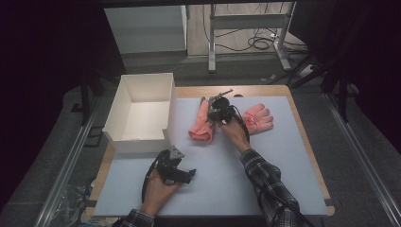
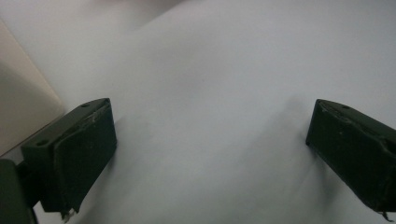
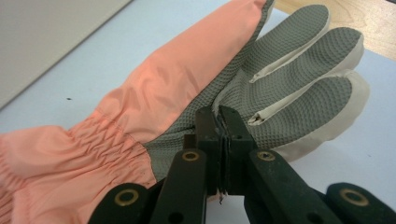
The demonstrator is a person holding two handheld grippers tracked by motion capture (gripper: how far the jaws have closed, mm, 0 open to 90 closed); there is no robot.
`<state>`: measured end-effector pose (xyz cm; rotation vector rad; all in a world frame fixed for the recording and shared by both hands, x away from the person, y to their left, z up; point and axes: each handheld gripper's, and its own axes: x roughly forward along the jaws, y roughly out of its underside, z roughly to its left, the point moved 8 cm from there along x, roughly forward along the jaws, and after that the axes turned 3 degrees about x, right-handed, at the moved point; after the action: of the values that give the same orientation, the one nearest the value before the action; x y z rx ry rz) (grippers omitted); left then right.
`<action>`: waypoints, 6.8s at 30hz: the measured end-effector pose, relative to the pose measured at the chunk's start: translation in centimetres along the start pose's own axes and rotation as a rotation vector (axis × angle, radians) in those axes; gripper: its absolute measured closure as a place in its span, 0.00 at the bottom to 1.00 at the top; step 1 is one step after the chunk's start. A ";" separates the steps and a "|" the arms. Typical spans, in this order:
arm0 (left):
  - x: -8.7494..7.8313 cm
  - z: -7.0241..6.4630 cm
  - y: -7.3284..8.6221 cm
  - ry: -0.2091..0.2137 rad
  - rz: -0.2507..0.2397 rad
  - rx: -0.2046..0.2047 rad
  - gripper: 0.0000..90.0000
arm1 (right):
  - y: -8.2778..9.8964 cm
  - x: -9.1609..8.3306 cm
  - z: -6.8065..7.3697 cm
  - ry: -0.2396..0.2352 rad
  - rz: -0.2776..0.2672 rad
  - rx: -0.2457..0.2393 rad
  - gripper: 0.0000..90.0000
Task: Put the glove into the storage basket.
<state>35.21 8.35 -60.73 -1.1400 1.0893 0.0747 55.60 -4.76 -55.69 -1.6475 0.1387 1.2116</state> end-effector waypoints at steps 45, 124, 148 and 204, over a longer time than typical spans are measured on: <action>0.0 0.0 0.0 -0.002 -0.003 0.000 0.02 | 8.7 -13.3 6.1 -0.247 -0.080 -0.021 0.97; 0.0 0.0 0.0 0.000 0.000 0.002 0.02 | 7.0 -9.7 -11.6 0.130 -0.139 0.224 0.96; 0.0 0.0 0.0 -0.001 0.001 0.002 0.02 | 6.9 -16.1 -7.3 -0.074 -0.181 -0.002 0.96; 0.0 0.0 0.0 -0.004 -0.002 0.005 0.02 | 9.6 -13.2 5.7 -0.446 -0.007 -0.490 0.83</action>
<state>35.26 8.37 -60.73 -1.1364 1.0846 0.0722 39.86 -10.59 -51.75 -1.7283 -0.4764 1.6661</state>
